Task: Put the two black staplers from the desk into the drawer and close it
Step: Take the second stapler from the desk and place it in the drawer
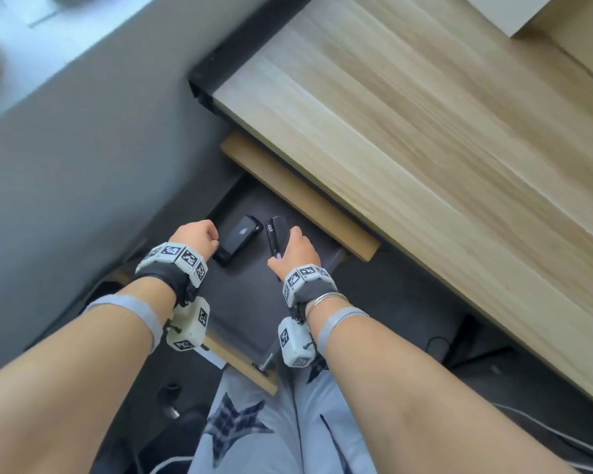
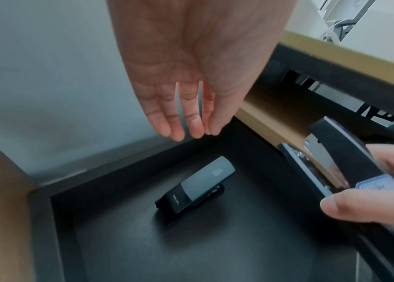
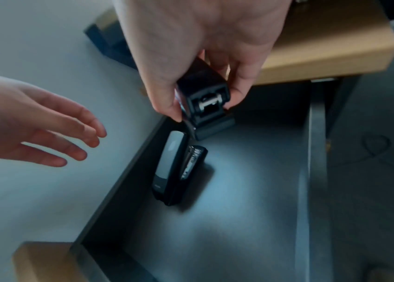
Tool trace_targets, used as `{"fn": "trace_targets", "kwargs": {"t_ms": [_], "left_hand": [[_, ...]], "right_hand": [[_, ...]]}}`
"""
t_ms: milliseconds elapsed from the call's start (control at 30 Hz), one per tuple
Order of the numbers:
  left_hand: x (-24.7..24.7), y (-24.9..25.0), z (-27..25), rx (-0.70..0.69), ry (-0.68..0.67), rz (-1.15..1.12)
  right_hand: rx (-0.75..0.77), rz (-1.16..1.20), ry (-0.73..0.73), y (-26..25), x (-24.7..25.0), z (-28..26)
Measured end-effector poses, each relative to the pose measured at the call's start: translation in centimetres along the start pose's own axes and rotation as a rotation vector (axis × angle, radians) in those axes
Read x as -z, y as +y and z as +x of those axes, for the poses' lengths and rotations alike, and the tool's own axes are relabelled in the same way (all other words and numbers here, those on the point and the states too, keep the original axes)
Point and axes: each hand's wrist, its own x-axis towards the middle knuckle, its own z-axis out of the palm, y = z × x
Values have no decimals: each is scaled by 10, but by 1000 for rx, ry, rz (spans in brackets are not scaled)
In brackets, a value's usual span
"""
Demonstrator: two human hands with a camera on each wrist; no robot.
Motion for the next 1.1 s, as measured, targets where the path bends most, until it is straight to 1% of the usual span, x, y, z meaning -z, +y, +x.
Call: {"fn": "trace_targets", "kwargs": {"t_ms": [167,333,567,733,867,1000,1100], "left_hand": [[-28,-2,29,-21,-51,18],[-45,-5,55,-37,-76,19],[-56,-9,83,-60,-61,-19],[-59,-11,95,-72,-70,-10],[-60,-12,96,-48,-91,-4],[-61,-15,88,-24,-98,-32],[-59,-19,76,-5,-95,-51]], "right_hand": [[-222,95,-3,17,-28,32],[-361,163,-17,25,-55,60],[-522,292,6,28,-83,83],[-587,330,-2,28,-98,89],[-600,348,-23,29,-104,88],[-591,371,-71,28,-99,86],[-601,381,-124,28,-85,80]]}}
